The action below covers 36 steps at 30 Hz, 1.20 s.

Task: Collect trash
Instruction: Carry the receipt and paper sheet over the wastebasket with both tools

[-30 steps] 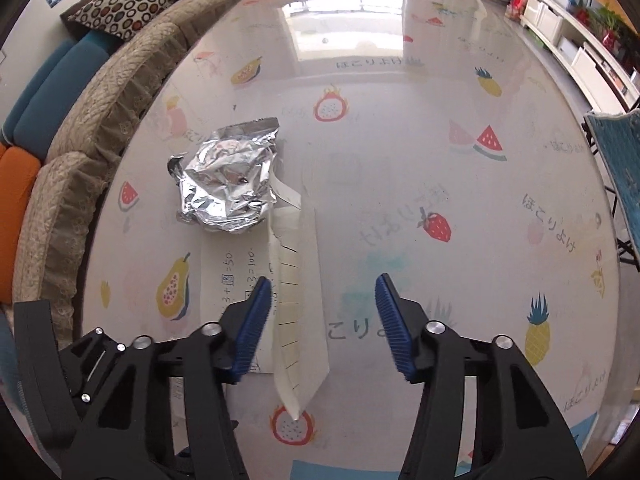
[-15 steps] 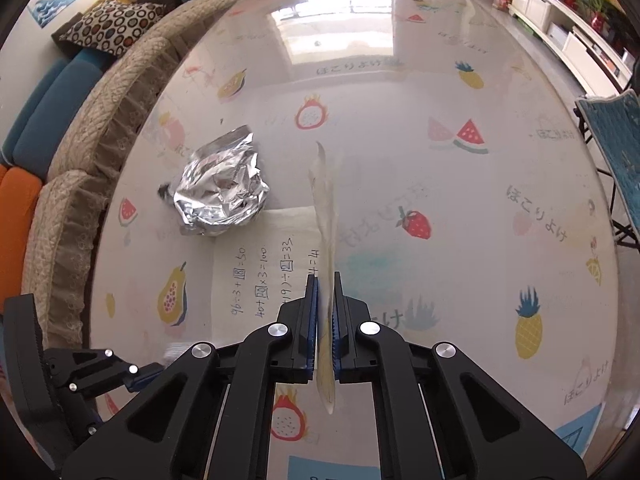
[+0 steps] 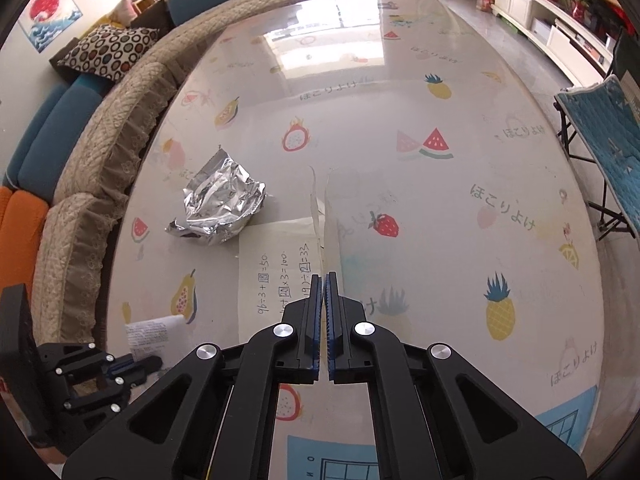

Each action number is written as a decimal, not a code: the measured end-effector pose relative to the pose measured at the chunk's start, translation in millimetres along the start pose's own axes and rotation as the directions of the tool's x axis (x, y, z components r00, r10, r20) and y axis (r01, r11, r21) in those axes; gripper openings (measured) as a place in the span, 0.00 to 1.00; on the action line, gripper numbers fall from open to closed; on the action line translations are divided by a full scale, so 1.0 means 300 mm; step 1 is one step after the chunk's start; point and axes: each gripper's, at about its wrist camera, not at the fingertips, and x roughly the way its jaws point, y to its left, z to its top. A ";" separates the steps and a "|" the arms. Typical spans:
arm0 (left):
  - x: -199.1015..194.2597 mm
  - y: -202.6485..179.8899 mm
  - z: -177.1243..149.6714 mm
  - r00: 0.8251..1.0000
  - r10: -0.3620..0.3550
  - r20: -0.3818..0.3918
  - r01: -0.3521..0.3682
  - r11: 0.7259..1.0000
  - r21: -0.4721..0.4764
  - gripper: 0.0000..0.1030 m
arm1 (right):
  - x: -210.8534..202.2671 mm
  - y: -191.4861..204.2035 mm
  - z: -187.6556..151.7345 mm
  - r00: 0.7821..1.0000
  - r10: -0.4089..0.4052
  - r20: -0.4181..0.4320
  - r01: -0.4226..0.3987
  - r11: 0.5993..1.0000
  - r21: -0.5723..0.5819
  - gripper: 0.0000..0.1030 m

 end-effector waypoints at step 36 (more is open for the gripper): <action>-0.186 0.210 -0.040 0.995 0.049 0.090 -0.038 0.992 -0.116 0.00 | -0.041 0.007 -0.037 0.998 -0.052 -0.029 0.055 0.992 0.117 0.01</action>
